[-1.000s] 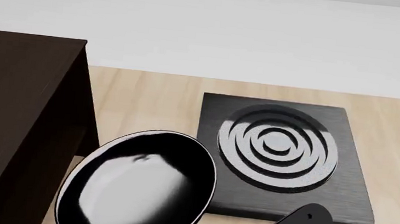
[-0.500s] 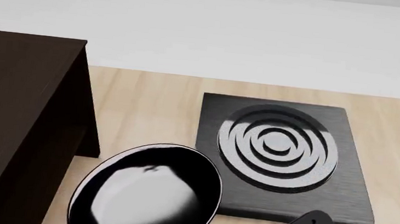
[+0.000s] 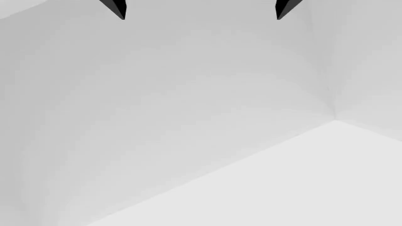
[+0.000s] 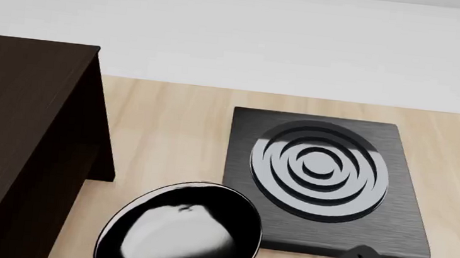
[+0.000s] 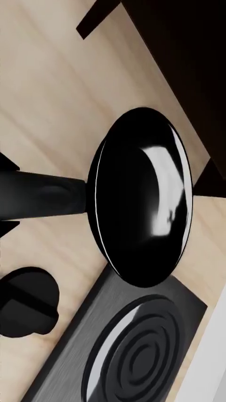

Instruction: Put the frying pan under the cabinet shelf.

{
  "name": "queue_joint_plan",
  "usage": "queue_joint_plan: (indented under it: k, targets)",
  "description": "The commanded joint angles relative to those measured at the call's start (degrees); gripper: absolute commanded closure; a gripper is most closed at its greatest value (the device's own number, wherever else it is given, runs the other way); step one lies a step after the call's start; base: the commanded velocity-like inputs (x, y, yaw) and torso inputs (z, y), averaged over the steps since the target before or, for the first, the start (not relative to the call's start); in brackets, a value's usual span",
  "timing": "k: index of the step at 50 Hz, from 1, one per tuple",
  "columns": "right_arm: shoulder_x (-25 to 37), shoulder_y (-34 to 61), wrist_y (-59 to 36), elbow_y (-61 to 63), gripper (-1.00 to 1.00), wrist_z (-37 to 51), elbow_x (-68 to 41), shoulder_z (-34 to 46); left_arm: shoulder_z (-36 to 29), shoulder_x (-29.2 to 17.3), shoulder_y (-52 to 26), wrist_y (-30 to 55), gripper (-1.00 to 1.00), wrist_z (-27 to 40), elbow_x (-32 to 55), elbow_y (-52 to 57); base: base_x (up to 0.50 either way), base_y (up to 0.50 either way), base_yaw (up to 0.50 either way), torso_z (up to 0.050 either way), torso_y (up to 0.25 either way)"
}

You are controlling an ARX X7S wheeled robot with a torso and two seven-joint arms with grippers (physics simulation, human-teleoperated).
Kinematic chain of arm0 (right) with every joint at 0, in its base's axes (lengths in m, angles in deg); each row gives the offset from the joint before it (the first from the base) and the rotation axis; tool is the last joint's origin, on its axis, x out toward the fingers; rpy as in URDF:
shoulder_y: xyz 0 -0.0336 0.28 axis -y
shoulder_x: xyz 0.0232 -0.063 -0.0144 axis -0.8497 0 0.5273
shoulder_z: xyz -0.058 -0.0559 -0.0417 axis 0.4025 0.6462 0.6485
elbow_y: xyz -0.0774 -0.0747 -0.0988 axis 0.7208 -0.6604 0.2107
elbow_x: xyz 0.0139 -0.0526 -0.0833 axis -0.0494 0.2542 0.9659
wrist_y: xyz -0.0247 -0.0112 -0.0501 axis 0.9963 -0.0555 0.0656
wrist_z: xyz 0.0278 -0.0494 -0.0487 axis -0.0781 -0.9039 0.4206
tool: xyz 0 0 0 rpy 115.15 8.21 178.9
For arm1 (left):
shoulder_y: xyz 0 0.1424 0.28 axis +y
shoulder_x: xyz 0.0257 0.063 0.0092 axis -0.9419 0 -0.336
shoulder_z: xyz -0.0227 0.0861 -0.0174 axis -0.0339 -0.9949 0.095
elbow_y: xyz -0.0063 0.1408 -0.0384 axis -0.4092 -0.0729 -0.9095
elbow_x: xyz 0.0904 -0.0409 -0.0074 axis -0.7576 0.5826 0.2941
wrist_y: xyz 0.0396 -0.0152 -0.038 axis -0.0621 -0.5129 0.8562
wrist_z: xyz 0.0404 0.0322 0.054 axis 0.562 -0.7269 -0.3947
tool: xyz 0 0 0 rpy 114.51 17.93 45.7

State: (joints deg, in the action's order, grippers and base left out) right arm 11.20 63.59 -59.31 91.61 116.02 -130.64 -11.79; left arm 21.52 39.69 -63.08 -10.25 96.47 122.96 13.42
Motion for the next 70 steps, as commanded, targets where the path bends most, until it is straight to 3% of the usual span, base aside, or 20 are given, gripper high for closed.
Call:
queue_joint_plan:
  k: [1,18,24,53,70]
  targets:
    - [-1.76,1.23,-0.34,-2.12,1.0,-4.03,7.04,0.01,-0.1,-0.24,0.08,-0.2,-1.0,0.1,0.12,0.01,0.0,0.0,0.0,0.0,0.0]
    - [-7.51,5.18,-1.5,-6.52,1.0,-9.9,14.36,7.26,0.03,-1.11,0.89,-0.95,-1.0,-0.54,-0.4,-0.26,0.0,0.0,0.0,0.001,0.001]
    - [-9.14,6.71,-1.48,-7.66,1.0,-11.94,16.47,9.32,0.2,-0.97,-2.21,0.43,-1.0,1.65,3.04,-0.32,0.0,0.0,0.0,0.0,0.002]
    - [-13.12,8.61,5.79,-19.23,1.0,-25.91,30.57,18.61,-1.05,-0.09,-3.57,0.69,-1.0,2.44,3.87,-0.19,0.0,0.0,0.0,0.001,0.001]
    - [-18.44,14.22,8.38,-29.16,1.0,-33.33,38.19,25.9,-1.13,-0.39,-4.11,0.64,-1.0,3.42,5.23,0.03,0.0,0.0,0.0,0.0,0.0]
